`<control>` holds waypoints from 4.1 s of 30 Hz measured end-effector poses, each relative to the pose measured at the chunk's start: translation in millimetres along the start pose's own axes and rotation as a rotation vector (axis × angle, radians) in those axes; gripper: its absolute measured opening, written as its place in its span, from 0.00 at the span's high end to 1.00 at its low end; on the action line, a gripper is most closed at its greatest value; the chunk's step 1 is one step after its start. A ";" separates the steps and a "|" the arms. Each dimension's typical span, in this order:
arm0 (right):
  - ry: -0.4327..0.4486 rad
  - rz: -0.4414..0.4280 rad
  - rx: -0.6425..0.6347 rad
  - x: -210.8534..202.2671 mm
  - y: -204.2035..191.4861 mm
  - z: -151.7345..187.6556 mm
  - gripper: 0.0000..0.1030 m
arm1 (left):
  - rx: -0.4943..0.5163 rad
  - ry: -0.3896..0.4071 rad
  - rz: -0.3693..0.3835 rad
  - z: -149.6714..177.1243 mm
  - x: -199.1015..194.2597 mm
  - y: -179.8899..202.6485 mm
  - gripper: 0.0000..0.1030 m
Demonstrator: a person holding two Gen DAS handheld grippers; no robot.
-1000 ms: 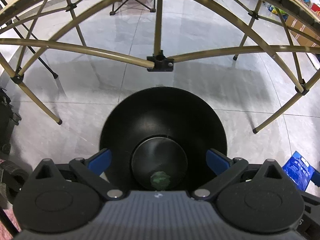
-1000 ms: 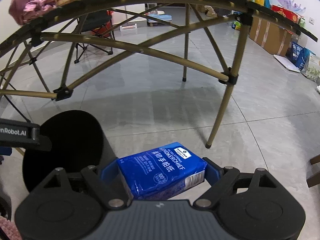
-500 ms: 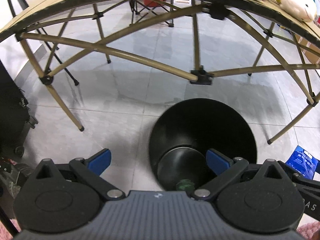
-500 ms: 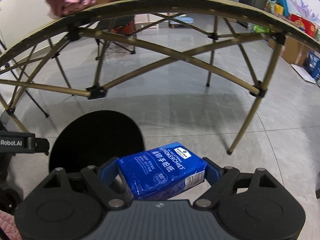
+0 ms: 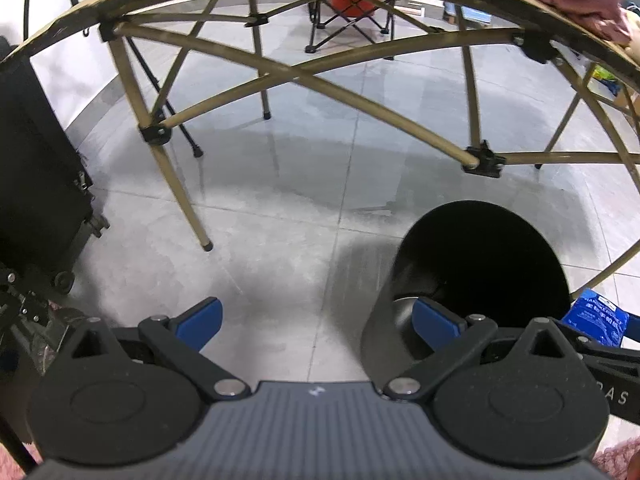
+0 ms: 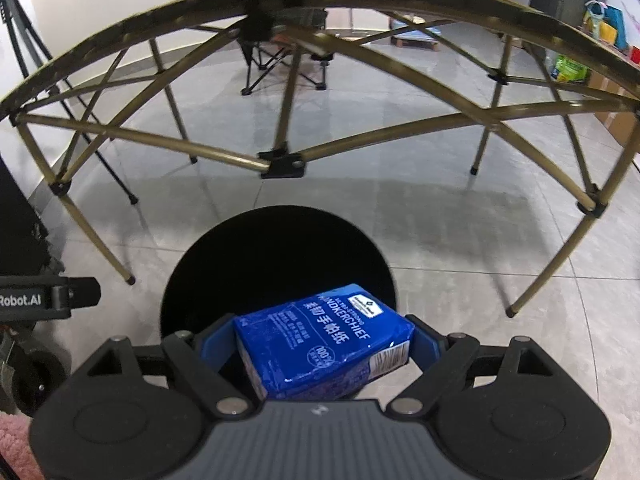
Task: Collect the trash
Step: 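Move the right gripper over the bin and release the tissue pack, then move both tools back to the table and grasp the pink scrunchie with left gripper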
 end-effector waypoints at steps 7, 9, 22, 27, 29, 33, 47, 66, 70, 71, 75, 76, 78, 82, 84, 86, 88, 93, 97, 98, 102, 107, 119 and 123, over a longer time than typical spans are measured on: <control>-0.048 -0.016 -0.005 15.6 -23.4 -0.2 0.16 | -0.015 -0.007 -0.029 8.2 4.3 -25.6 0.00; -0.056 -0.014 -0.006 19.8 -27.7 -0.4 0.16 | -0.022 -0.014 -0.038 11.2 7.0 -33.1 0.00; -0.109 0.004 -0.025 42.1 -45.9 4.0 0.16 | -0.050 -0.045 -0.066 19.6 16.9 -59.1 0.00; -0.116 0.010 -0.035 45.1 -47.8 4.9 0.16 | -0.045 -0.045 -0.063 20.4 18.0 -58.8 0.00; -0.117 0.011 -0.036 45.8 -48.3 4.1 0.16 | -0.045 -0.046 -0.065 20.7 18.4 -59.1 0.00; -0.124 0.012 -0.041 47.2 -49.2 4.4 0.15 | -0.042 -0.047 -0.068 21.9 18.4 -58.5 0.00; -0.138 0.000 -0.025 50.3 -47.2 4.6 0.00 | -0.039 -0.046 -0.068 21.8 18.8 -57.4 0.00; -0.127 0.005 -0.029 47.0 -43.7 4.6 0.00 | -0.034 -0.027 -0.063 19.2 15.5 -55.8 0.00; -0.115 0.005 -0.032 43.5 -42.3 2.7 0.00 | -0.034 -0.009 -0.053 16.8 10.7 -53.9 0.00; -0.110 0.007 -0.033 42.5 -41.9 1.9 0.00 | -0.033 -0.003 -0.051 15.8 9.1 -53.4 0.00; -0.079 0.009 -0.031 35.1 -38.2 -3.2 0.00 | -0.033 0.028 -0.048 10.0 1.5 -50.4 0.00; -0.069 0.010 -0.031 32.6 -37.1 -4.6 0.00 | -0.031 0.042 -0.054 7.4 -1.3 -49.5 0.00; -0.048 0.016 -0.033 26.9 -34.1 -7.9 0.00 | -0.031 0.071 -0.062 1.9 -7.9 -47.4 0.00; 0.007 0.038 -0.032 12.6 -24.8 -15.7 0.00 | -0.041 0.117 -0.053 -9.2 -22.1 -41.5 0.00; 0.045 0.036 -0.022 2.8 -19.0 -22.0 0.00 | -0.043 0.141 -0.046 -14.8 -29.7 -37.1 0.00; 0.089 0.035 -0.016 -8.6 -13.5 -29.0 0.00 | -0.041 0.165 -0.039 -20.2 -37.9 -31.5 0.00; 0.136 0.036 -0.012 -20.2 -7.9 -36.1 0.00 | -0.036 0.187 -0.031 -25.7 -46.5 -25.5 0.00; 0.251 0.011 0.011 -50.8 4.5 -55.3 0.00 | -0.016 0.239 -0.028 -41.0 -65.1 -10.6 0.00; 0.337 0.009 0.017 -72.3 15.1 -68.6 0.00 | 0.006 0.286 -0.024 -56.1 -78.8 5.0 0.00; 0.349 0.011 0.017 -75.4 17.6 -72.0 0.00 | 0.010 0.298 -0.021 -60.0 -81.8 9.4 0.00; 0.406 0.023 0.036 -88.1 35.9 -90.1 0.00 | 0.027 0.342 -0.006 -76.1 -93.2 27.9 0.00; 0.468 0.048 0.068 -100.1 63.8 -112.5 0.00 | 0.041 0.386 0.036 -99.1 -103.5 55.3 0.00; 0.589 0.100 0.099 -108.1 120.6 -153.9 0.00 | 0.104 0.445 0.157 -144.1 -104.7 134.3 0.00; 0.605 0.101 0.097 -101.1 133.2 -166.4 0.00 | 0.130 0.462 0.162 -156.1 -96.6 158.0 0.00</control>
Point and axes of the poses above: each gripper's, at about its wrist camera, not at the fingertips, and x roughly the way its jaws point, y to its right, z to its underside, the point moved 8 cm from there along x, roughly the way its jaws point, and after that the axes turned 6 degrees about z, right-handed, at the moved point
